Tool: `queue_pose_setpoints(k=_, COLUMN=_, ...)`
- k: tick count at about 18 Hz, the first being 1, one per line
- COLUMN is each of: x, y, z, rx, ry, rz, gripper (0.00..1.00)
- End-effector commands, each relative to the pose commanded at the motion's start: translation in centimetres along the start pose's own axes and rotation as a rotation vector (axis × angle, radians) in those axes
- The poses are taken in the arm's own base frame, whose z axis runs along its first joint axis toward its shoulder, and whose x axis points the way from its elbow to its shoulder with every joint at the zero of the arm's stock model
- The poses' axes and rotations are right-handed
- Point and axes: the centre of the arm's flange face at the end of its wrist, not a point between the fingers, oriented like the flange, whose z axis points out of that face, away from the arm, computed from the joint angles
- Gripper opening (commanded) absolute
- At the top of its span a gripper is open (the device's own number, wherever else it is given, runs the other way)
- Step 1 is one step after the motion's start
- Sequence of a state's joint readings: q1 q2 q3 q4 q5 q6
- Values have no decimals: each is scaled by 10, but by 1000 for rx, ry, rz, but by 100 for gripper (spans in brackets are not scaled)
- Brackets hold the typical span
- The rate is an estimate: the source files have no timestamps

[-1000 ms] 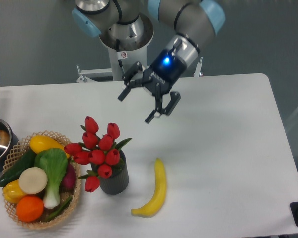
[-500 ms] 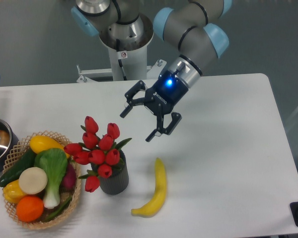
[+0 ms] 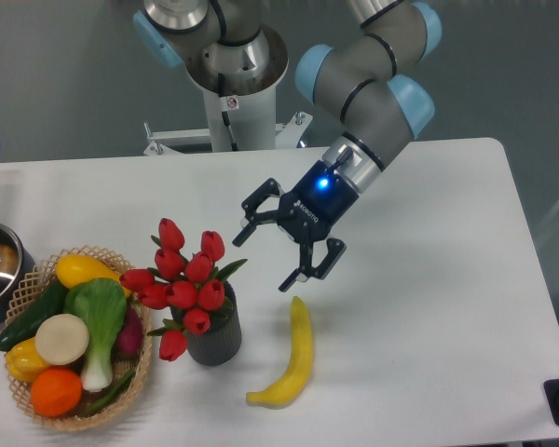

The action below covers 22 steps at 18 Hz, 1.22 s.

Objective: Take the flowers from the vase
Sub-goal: 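Lower the gripper around the tulip stems and close it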

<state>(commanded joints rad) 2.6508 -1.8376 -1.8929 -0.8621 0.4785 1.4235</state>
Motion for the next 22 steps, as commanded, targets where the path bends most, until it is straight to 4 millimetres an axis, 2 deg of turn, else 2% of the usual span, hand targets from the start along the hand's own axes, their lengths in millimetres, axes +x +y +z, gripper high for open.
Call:
queue_pose_setpoints(k=5, x=12, y=-13, z=17, rx=-3, ry=34, rz=15, gripper=100)
queue_pose_setpoints(k=13, x=14, y=-7, z=36, rx=-19, ry=65, rz=17, gripper=100)
queue_pose_setpoints(k=20, x=-2, y=-8, z=66, rx=-18, ry=97, rz=48, gripper=100)
queue_pose_setpoints(k=22, x=-1, y=-7, z=80, rx=-18, ry=119, rz=50, gripper=100)
